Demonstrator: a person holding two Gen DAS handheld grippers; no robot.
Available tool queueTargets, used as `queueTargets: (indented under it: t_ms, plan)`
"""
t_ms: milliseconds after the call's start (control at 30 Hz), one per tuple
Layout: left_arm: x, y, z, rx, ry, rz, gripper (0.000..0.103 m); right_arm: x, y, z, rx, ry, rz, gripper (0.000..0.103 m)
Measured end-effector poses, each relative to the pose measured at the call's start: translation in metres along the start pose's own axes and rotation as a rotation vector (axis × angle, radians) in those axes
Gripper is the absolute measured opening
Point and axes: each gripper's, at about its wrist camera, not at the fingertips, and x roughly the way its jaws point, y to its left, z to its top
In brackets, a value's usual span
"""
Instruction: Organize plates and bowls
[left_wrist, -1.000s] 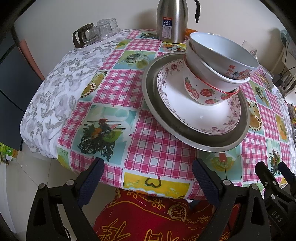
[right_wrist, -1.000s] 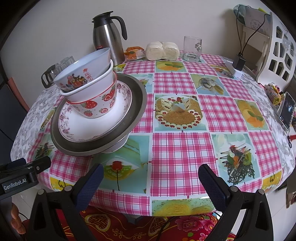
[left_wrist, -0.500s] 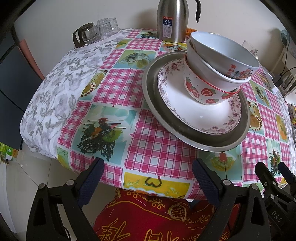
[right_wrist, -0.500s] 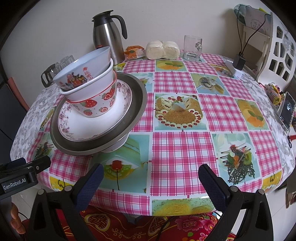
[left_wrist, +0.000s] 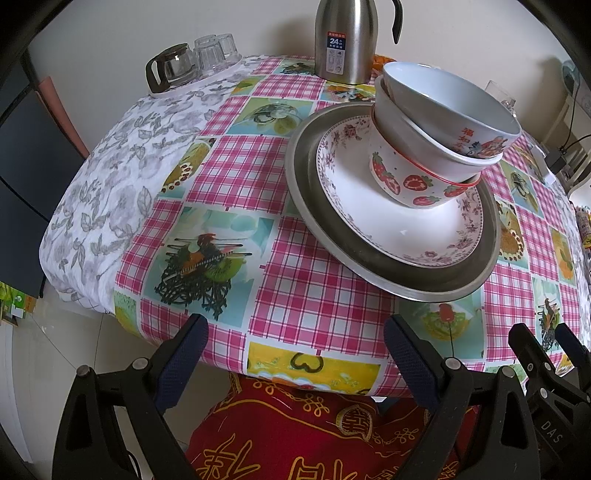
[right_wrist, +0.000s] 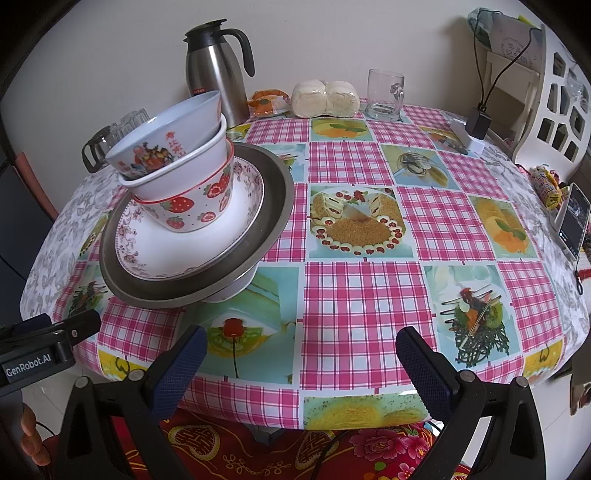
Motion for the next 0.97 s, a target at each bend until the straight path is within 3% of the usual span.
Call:
queueTargets:
  t_ms: [967]
  plan:
    - [-0.0033, 0.0003, 0.0, -0.007, -0.012, -0.002, 0.096, 0.0002, -0.0024, 0.0014, 0.008, 0.004, -0.004, 0.103]
